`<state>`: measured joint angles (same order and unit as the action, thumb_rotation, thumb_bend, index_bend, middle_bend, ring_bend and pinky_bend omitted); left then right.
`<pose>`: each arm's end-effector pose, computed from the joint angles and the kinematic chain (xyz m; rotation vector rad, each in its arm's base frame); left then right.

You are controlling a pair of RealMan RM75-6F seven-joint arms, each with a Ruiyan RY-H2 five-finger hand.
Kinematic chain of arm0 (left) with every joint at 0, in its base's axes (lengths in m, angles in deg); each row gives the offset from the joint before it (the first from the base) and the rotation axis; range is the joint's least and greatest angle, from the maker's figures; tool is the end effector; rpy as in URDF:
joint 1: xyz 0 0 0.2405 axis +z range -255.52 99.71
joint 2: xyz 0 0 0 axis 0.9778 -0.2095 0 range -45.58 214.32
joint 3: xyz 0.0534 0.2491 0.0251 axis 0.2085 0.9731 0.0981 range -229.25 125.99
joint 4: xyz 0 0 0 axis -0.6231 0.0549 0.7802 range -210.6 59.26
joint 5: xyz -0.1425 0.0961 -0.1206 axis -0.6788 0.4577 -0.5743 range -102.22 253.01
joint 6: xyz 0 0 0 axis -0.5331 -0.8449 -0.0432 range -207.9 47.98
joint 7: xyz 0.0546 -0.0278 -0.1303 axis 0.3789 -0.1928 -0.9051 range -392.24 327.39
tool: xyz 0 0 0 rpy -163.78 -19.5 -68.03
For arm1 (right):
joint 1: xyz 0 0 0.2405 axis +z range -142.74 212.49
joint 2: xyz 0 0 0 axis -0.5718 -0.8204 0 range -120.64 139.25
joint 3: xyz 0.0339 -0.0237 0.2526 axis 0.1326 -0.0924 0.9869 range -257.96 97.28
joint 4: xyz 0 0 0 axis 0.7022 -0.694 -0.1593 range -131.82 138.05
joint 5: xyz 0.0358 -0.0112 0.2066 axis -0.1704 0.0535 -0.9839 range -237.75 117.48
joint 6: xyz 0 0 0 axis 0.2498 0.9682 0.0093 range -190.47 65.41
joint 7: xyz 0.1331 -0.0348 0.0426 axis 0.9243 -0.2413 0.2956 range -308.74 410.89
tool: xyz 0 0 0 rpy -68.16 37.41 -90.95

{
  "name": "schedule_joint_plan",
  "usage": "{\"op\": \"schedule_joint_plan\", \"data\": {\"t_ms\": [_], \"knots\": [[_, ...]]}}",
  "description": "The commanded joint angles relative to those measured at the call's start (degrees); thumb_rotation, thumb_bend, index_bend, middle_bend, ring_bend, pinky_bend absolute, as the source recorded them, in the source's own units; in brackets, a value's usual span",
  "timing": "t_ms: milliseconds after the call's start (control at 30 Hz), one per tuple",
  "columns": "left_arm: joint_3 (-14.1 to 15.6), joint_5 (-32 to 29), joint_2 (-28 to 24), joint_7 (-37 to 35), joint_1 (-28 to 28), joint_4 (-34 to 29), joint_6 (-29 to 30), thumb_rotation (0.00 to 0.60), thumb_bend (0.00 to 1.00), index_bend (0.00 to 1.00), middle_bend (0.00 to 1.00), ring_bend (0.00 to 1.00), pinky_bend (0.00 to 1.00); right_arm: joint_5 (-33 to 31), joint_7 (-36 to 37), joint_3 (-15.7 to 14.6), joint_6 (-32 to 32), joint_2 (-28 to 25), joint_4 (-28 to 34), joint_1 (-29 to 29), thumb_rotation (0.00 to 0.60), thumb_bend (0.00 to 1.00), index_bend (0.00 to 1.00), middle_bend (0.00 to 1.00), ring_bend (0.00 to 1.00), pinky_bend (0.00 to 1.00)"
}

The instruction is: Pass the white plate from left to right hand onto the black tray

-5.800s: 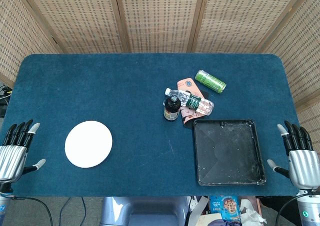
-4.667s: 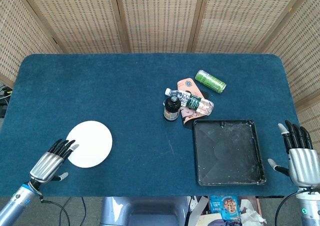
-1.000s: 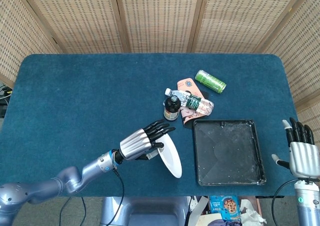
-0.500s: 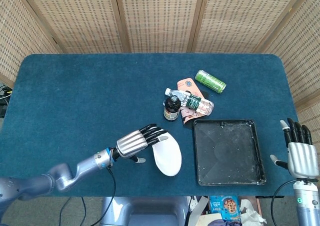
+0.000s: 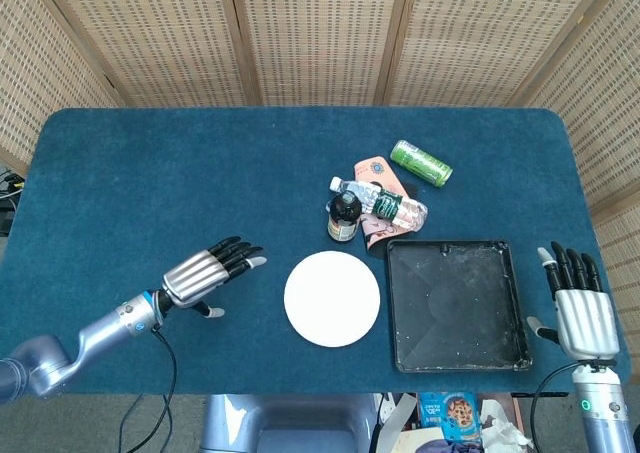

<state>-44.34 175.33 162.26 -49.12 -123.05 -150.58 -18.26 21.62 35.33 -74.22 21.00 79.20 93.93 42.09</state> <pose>-0.1914 0.3186 0.0235 -2.3054 -0.7694 -1.0178 -0.3055 -0.2050 0.1371 1.3923 -0.7498 0.7657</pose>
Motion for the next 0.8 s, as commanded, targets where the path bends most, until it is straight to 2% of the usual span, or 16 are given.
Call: {"op": "schedule_joint_plan", "data": {"t_ms": [33,100,300,567,800], "knots": [[-1.25,-3.13,-2.85,2.10,2.48,0.69,2.37,0.600,0.00,0.00,0.00,0.00,0.00,3.24,-0.47,-1.42,-1.57,-0.58,-0.52,1.35,0.600,0.00,0.00,0.00,0.00,0.00],[-3.11,-7.56,-4.59,9.24,5.35,-1.00,4.07,0.600,0.00,0.00,0.00,0.00,0.00,7.35,1.37,-2.82,-3.19,-1.45,-1.62,3.02,0.600,0.00,0.00,0.00,0.00,0.00],[-6.69,-17.04,-8.79,19.88,11.90,-9.34,9.56,0.600,0.00,0.00,0.00,0.00,0.00,16.95,7.13,-6.56,-7.93,-2.29,-2.41,7.86,0.600,0.00,0.00,0.00,0.00,0.00],[-10.12,-26.29,-10.00,25.11,19.17,-13.84,17.58,0.600,0.00,0.00,0.00,0.00,0.00,25.20,7.04,-8.25,-11.97,0.10,-3.46,13.66,0.600,0.00,0.00,0.00,0.00,0.00],[-10.66,-29.31,-11.68,25.87,23.40,-15.73,20.45,0.600,0.00,0.00,0.00,0.00,0.00,28.67,4.49,-7.89,-19.13,2.81,-1.84,20.15,0.600,0.00,0.00,0.00,0.00,0.00]]}}
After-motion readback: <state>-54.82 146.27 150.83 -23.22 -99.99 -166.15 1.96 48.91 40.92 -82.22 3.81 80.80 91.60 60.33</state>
